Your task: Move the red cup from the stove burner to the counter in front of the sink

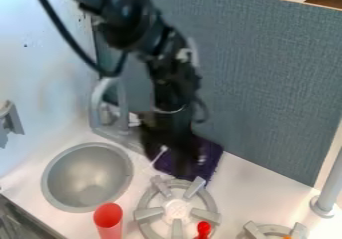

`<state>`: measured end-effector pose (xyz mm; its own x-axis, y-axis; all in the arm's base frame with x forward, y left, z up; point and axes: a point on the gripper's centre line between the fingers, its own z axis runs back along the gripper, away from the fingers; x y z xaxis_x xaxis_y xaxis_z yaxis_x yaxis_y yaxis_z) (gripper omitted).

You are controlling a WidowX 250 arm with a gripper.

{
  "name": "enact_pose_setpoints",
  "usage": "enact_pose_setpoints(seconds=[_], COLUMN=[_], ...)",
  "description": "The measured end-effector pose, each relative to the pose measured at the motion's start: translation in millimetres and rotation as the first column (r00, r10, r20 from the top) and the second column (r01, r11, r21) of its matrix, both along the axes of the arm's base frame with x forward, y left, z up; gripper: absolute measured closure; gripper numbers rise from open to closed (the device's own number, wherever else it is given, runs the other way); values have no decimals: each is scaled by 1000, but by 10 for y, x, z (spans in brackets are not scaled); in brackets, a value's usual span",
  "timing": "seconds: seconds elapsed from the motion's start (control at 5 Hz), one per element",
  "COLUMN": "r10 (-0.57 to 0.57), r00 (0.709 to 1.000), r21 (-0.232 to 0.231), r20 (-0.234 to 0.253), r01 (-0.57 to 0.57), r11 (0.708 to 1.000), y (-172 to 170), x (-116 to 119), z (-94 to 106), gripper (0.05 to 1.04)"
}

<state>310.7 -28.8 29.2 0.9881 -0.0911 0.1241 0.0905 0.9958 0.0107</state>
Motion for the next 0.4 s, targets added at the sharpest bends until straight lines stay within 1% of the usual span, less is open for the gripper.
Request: enact_pose_setpoints(seconds=[0.2,0.4], r10=[-95,-196], r00=[995,980], r21=[9,-19], r20=[34,23], r01=[94,197], r11=[995,980], y=[-366,-734], x=[203,285], z=[76,56], gripper=[83,83])
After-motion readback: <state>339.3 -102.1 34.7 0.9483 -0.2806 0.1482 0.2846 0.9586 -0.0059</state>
